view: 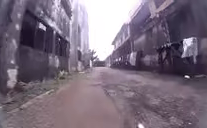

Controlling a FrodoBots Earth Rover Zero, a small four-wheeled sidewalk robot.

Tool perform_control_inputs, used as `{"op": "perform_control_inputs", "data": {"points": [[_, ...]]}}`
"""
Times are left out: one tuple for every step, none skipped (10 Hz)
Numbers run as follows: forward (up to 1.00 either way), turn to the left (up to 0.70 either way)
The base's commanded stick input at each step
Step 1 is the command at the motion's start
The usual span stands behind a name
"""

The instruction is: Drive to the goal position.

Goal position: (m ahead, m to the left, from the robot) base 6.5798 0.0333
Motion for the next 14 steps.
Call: {"op": "perform_control_inputs", "data": {"points": [[0.70,0.00],[0.70,0.00],[0.70,0.00],[0.70,0.00],[0.70,0.00],[0.70,0.00],[0.70,0.00],[0.70,0.00],[0.70,0.00],[0.70,0.00],[0.70,0.00],[0.70,0.00],[0.70,0.00],[0.70,0.00]]}}
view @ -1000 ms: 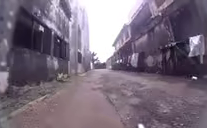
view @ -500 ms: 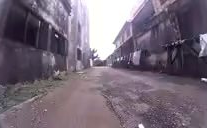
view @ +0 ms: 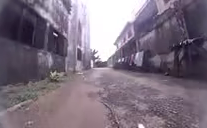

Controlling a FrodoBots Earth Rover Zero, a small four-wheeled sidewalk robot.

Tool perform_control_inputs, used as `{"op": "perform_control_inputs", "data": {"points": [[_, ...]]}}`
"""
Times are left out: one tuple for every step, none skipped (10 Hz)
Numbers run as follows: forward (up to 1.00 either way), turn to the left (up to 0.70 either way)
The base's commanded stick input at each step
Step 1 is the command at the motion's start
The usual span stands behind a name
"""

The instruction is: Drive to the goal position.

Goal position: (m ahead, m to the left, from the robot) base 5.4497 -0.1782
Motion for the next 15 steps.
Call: {"op": "perform_control_inputs", "data": {"points": [[0.70,0.00],[0.70,0.00],[0.70,0.00],[0.70,0.00],[0.70,0.00],[0.70,0.00],[0.70,0.00],[0.70,0.00],[0.70,0.00],[0.70,0.00],[0.70,0.00],[0.70,0.00],[0.70,0.00],[0.70,0.00],[0.70,0.00]]}}
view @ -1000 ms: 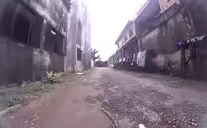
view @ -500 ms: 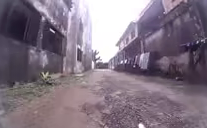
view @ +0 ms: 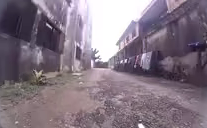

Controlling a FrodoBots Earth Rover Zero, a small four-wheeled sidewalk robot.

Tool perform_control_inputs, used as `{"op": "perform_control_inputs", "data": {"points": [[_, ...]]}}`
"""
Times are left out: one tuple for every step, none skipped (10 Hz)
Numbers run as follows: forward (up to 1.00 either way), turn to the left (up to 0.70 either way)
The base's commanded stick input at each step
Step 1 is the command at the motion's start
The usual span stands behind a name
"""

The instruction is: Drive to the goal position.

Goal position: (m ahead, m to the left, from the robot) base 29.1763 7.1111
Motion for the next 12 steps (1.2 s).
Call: {"op": "perform_control_inputs", "data": {"points": [[0.70,0.00],[0.70,0.00],[0.70,0.00],[0.70,0.00],[0.70,0.00],[0.70,0.00],[0.70,0.00],[0.70,0.00],[0.70,0.00],[0.70,0.00],[0.70,0.00],[0.70,0.00]]}}
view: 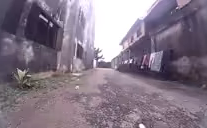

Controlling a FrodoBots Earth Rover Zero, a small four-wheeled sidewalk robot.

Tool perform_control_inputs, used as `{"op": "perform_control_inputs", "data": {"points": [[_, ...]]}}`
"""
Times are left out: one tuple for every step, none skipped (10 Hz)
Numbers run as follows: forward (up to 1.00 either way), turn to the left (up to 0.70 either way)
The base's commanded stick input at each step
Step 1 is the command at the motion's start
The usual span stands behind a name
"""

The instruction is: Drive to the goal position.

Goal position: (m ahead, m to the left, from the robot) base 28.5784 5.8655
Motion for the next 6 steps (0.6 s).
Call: {"op": "perform_control_inputs", "data": {"points": [[0.70,0.00],[0.70,0.00],[0.70,0.00],[0.70,0.00],[0.70,0.00],[0.70,0.00]]}}
